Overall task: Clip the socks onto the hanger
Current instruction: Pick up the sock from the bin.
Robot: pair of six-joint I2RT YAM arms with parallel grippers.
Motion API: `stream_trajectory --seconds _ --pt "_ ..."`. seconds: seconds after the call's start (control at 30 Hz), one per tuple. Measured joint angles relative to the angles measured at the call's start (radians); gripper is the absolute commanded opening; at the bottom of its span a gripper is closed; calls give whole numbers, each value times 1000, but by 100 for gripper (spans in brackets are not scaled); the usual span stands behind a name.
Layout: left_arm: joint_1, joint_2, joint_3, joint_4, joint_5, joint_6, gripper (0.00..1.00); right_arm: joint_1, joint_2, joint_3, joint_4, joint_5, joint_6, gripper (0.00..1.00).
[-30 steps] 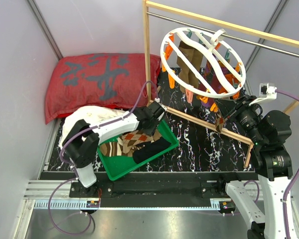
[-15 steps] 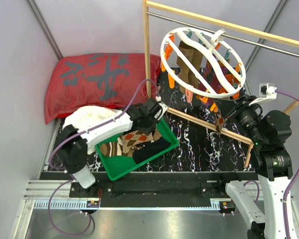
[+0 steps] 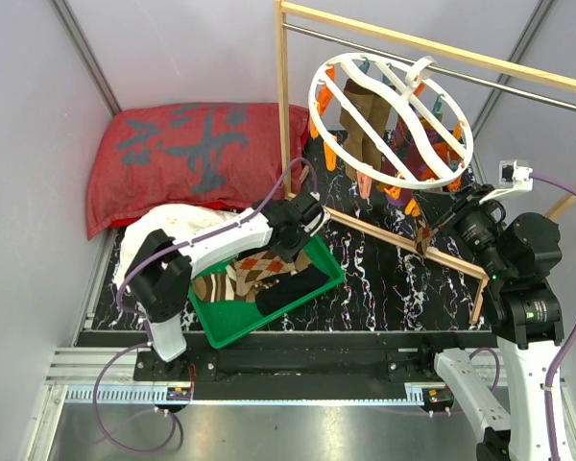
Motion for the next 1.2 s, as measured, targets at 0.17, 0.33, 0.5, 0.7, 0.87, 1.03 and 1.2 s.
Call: stream_trajectory --seconds 0.17,0.33,0.5,0.7,0.87,1.03,1.2 --pt "0 27 13 -2 -6 0 28 0 0 0 0 0 -2 6" --pt "0 48 14 -3 -25 0 27 0 0 0 0 0 -5 6" --pt "0 64 14 -3 -55 0 27 0 0 0 0 -1 -8 6" --pt "0 70 15 -3 -78 1 17 0 0 0 0 -2 -8 6" --pt "0 77 25 -8 -78 6 0 0 0 0 0 -2 -9 6" --pt "0 53 24 -30 -81 3 0 0 0 0 0 -2 -9 6" --pt "0 -98 27 -86 -130 -5 0 0 0 0 0 -2 -9 6"
